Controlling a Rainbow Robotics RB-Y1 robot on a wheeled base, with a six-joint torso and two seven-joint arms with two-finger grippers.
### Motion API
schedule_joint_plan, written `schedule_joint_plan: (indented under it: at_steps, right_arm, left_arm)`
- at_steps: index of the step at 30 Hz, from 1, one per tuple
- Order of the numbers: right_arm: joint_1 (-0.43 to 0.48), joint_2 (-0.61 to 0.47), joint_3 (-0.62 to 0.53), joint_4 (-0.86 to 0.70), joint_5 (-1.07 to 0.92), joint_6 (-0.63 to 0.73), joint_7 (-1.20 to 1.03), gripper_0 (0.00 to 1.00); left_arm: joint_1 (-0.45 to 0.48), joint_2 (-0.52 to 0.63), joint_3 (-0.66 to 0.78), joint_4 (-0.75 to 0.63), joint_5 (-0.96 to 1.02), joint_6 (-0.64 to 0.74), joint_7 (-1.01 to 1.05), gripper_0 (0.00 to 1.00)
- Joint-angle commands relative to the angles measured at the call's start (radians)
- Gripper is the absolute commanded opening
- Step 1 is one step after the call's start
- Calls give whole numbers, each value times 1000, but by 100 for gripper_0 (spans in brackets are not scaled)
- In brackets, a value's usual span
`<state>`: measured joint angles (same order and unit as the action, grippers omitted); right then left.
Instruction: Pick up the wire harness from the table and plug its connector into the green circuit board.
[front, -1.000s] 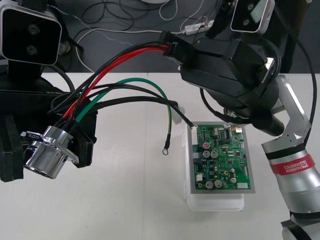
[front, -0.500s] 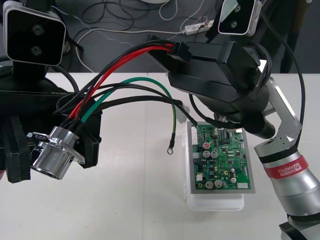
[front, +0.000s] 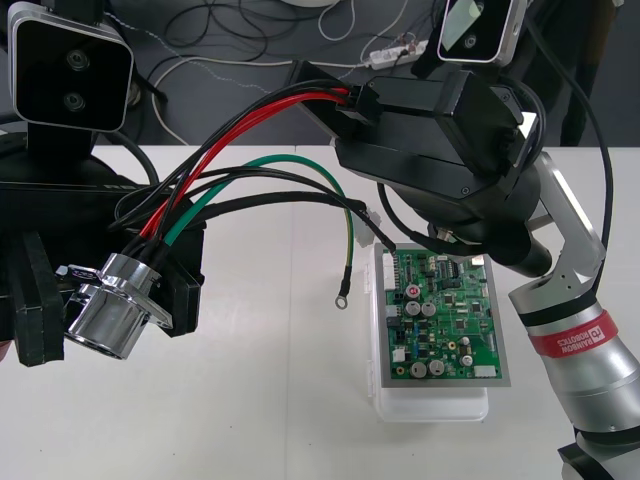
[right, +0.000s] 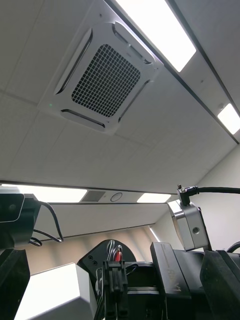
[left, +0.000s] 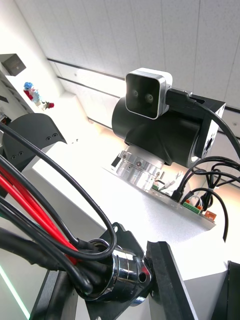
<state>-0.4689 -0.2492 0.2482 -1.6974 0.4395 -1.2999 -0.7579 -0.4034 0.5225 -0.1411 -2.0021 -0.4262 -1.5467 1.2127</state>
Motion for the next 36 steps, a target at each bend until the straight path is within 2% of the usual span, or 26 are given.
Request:
schedule_joint_plan:
  at_steps: [1,2,3,5,31,32,33,34,35,36]
  right_arm:
    - [-33,18,20,-44,-15,-2,34,51]
    - [-33,18,20,-42,-15,-4,34,20]
    - [-33,18,20,-44,-15,-4,34,7]
    - [-33,18,20,-44,-15,-2,34,0]
    - [-33,18,20,-42,-35,7,38,0]
    - [-33,18,20,-44,-35,7,38,0]
    - [-33,18,20,-44,-35,8,38,0]
    - [-33,18,20,-42,-35,8,38,0]
    - [-33,18,20,-44,-36,10,40,0]
    - [-33,18,20,-44,-38,10,40,0]
  left_arm:
    - [15,-18,-14,-33,-5,-24,-55,0]
    - [17,-18,-15,-33,-5,-24,-55,0]
    - [15,-18,-15,-33,-5,-24,-53,0]
    - [17,-18,-15,-33,-5,-24,-55,0]
    - [20,-16,-14,-32,-5,-24,-48,1]
    - [20,-16,-14,-33,-5,-24,-48,10]
    - [20,-18,-14,-33,-5,-24,-47,47]
    - [20,-18,-14,-33,-3,-24,-47,59]
    - [20,-18,-15,-33,-3,-24,-44,80]
    - [20,-18,-14,-33,-3,-24,-42,94]
